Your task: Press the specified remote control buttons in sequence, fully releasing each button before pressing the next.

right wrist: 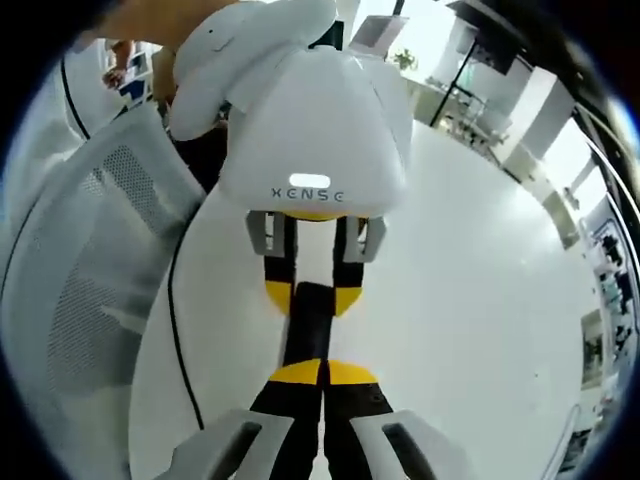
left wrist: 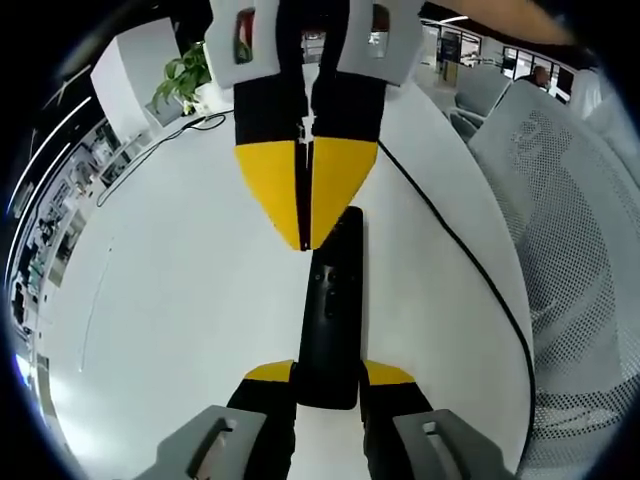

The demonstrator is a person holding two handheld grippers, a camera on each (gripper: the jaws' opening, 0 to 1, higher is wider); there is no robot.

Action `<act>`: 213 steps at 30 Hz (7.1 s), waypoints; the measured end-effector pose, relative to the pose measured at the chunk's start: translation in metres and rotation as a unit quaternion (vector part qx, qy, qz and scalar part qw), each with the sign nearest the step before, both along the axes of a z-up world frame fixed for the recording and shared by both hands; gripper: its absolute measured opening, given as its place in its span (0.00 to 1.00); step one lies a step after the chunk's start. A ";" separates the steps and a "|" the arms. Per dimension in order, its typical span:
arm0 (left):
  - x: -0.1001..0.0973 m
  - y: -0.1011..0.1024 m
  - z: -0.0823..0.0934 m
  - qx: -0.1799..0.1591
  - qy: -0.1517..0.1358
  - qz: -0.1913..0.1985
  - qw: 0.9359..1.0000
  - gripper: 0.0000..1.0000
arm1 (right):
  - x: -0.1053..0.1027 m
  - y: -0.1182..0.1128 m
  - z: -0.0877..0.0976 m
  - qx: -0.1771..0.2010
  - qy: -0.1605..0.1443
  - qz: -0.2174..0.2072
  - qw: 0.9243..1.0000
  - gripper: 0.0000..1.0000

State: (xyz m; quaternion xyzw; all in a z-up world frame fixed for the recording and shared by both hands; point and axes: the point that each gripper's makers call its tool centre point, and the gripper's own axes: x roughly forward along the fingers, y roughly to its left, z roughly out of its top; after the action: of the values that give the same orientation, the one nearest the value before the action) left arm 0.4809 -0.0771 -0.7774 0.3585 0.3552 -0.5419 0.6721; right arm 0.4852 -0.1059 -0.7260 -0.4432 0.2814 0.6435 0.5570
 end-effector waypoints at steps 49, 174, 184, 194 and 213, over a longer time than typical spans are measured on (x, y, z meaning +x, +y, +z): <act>0.000 0.000 0.001 -0.008 0.002 -0.001 1.000 0.23 | -0.006 0.001 -0.042 -0.026 0.032 0.008 0.999 0.00; 0.000 0.000 0.001 -0.015 0.005 0.005 1.000 0.23 | -0.003 0.015 -0.026 -0.002 0.018 0.018 1.000 0.00; 0.001 0.000 0.001 -0.018 0.005 0.005 1.000 0.23 | -0.006 0.016 -0.035 -0.009 0.021 0.023 0.999 0.00; 0.000 0.000 0.001 -0.019 0.004 0.004 1.000 0.23 | -0.006 0.015 -0.038 -0.013 0.022 0.024 0.999 0.00; 0.001 0.000 0.001 -0.022 0.005 0.004 1.000 0.23 | -0.006 0.014 -0.043 -0.012 0.036 0.015 0.999 0.00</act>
State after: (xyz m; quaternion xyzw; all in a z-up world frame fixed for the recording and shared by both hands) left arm 0.4816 -0.0773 -0.7769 0.3397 0.3479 -0.5487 0.6801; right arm 0.4788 -0.0917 -0.7691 -0.4308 0.3024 0.6641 0.5310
